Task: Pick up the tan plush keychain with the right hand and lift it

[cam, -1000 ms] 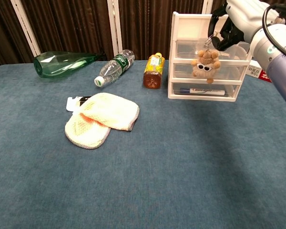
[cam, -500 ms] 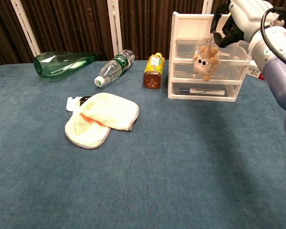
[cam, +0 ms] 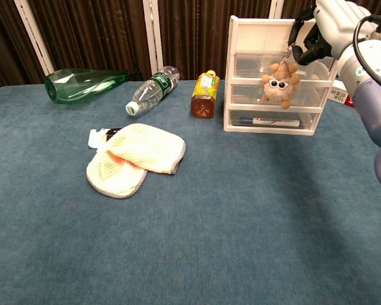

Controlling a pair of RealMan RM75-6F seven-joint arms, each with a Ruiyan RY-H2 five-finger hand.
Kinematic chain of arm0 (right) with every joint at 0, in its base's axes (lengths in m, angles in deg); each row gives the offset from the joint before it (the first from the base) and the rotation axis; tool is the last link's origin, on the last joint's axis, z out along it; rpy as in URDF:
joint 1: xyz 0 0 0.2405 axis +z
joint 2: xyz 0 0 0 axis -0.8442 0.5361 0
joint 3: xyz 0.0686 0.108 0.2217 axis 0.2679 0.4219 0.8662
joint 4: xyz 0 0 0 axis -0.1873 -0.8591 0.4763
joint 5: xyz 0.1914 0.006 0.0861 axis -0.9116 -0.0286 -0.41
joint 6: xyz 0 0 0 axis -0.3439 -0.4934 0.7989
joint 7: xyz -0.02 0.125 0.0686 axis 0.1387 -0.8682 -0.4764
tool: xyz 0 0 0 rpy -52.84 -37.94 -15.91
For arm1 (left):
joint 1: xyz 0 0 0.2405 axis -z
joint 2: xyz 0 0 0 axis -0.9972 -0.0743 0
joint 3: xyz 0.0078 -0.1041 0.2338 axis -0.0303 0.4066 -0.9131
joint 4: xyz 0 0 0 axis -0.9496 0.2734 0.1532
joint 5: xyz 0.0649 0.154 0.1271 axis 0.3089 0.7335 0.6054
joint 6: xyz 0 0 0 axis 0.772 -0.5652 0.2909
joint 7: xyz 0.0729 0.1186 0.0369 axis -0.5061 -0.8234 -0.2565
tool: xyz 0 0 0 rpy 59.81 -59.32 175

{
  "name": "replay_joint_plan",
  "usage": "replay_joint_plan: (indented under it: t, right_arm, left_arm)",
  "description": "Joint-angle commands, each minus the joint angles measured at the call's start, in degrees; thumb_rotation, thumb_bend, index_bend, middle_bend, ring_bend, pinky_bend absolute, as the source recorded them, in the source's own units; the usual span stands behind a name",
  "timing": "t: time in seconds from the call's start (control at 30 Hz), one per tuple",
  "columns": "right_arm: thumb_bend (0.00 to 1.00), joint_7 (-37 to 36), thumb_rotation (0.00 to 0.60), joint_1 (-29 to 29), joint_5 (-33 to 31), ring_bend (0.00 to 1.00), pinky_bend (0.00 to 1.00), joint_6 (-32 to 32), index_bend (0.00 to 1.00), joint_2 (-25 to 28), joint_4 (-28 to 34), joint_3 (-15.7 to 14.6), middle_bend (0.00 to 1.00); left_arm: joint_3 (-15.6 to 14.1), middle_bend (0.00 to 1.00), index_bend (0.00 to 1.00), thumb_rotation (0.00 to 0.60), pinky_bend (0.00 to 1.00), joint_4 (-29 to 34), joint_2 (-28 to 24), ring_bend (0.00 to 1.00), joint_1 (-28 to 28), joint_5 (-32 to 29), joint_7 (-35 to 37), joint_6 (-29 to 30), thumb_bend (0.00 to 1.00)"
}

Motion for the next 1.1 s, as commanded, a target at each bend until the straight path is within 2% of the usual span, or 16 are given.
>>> replay_joint_plan:
  t: [0.03, 0.37, 0.57, 0.67, 0.8, 0.9, 1.0, 1.1]
  right_arm:
    - [0.49, -0.31, 0.6, 0.03, -0.11, 1.0, 1.0, 0.17, 0.65, -0.16, -0.6, 0.27, 1.0]
    - [0.49, -1.06, 0.6, -0.2, -0.88, 1.0, 1.0, 0.73, 0.65, -0.4, -1.94, 0.93, 1.0]
    - [0.48, -1.47, 0.6, -1.52, -0.88, 1.0, 1.0, 0.49, 0.61, -0.83, -1.6, -0.17, 1.0]
    - [0.4, -2.43, 0.6, -2.11, 0.26, 1.0, 1.0, 0.04, 0.52, -0.66, -1.14, -1.0, 1.0]
    - [0.27, -2.87, 0.6, -2.79, 1.56, 0.99, 1.0, -0.44, 0.3, -0.48, -0.52, -2.05, 1.0]
    - [0.22, -2.81, 0.6, -3.12, 2.18, 0.98, 1.0, -0.93, 0.16, -0.4, -0.1, -2.39, 1.0]
    - [0.18, -2.73, 0.6, -3.41, 2.59, 0.98, 1.0, -1.37, 0.08, -0.23, 0.46, -2.46, 1.0]
    - [0.16, -2.26, 0.6, -4.16, 3.41, 0.98, 1.0, -2.37, 0.06, 0.51, 1.63, -2.87, 1.0]
  left_arm:
    - [-0.02, 0.0, 0.0, 0.473, 0.0, 0.05, 0.0, 0.0, 0.0, -0.02, -0.06, -0.02, 0.06]
    - [-0.06, 0.0, 0.0, 0.474, 0.0, 0.1, 0.04, 0.0, -0.05, -0.02, -0.21, 0.0, 0.06]
    - [-0.11, 0.0, 0.0, 0.474, 0.0, 0.16, 0.06, 0.0, -0.05, 0.17, -0.27, 0.06, 0.06]
    - [-0.11, 0.0, 0.0, 0.472, 0.0, 0.1, 0.07, 0.0, -0.06, 0.26, -0.23, 0.13, 0.06]
    - [-0.09, 0.0, 0.0, 0.472, 0.0, 0.09, 0.08, 0.0, -0.05, 0.27, -0.19, 0.13, 0.06]
    - [-0.12, 0.0, 0.0, 0.474, 0.0, 0.0, 0.1, 0.0, -0.09, 0.43, -0.16, 0.28, 0.06]
    - [-0.12, 0.0, 0.0, 0.472, 0.0, -0.02, 0.12, 0.0, -0.11, 0.5, -0.21, 0.36, 0.06]
    - [-0.08, 0.0, 0.0, 0.474, 0.0, -0.11, 0.15, 0.0, -0.16, 0.53, -0.19, 0.54, 0.06]
